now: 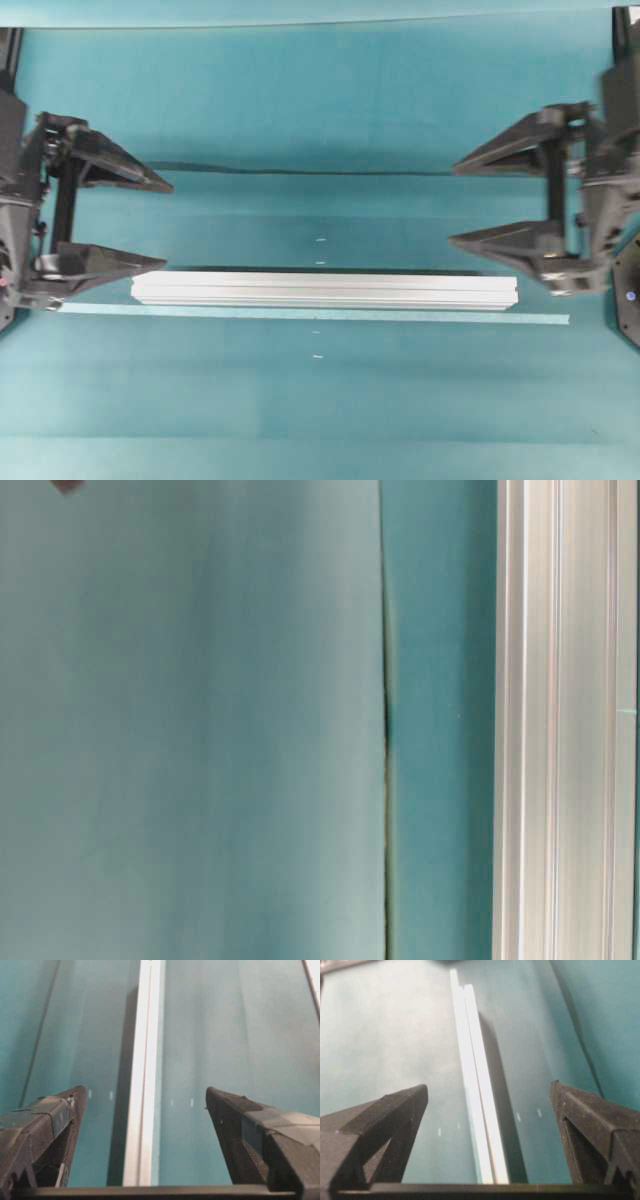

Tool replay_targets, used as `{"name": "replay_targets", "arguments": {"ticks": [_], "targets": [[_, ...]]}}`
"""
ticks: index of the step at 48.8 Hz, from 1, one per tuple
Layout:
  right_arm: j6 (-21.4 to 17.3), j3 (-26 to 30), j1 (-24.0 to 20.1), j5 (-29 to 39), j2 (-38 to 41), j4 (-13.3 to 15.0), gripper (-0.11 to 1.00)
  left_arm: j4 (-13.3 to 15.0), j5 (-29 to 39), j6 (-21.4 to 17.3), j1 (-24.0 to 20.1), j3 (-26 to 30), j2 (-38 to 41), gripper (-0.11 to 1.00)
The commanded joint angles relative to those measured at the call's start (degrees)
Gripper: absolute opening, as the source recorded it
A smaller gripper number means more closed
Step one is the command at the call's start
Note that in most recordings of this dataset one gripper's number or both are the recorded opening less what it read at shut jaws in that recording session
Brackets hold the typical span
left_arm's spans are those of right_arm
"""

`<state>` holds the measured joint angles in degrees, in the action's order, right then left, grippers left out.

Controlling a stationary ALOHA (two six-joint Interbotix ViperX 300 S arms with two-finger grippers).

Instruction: Lift the metal rail with both hands and move it towards you.

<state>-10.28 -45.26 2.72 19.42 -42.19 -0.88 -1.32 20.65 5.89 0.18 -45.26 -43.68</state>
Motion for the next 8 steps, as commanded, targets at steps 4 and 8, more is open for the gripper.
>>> {"name": "replay_targets", "arguments": {"ticks": [4, 8], "targets": [[-0.1, -1.1, -0.1, -0.8, -3.4, 0.2, 0.99, 0.1, -0.9, -0.1, 0.0, 0.3, -2.0, 0.94], [-0.1, -2.0, -0.1, -0.9, -5.5, 0.2, 0.99, 0.1, -1.6, -0.1, 0.0, 0.0, -3.3, 0.94]]}}
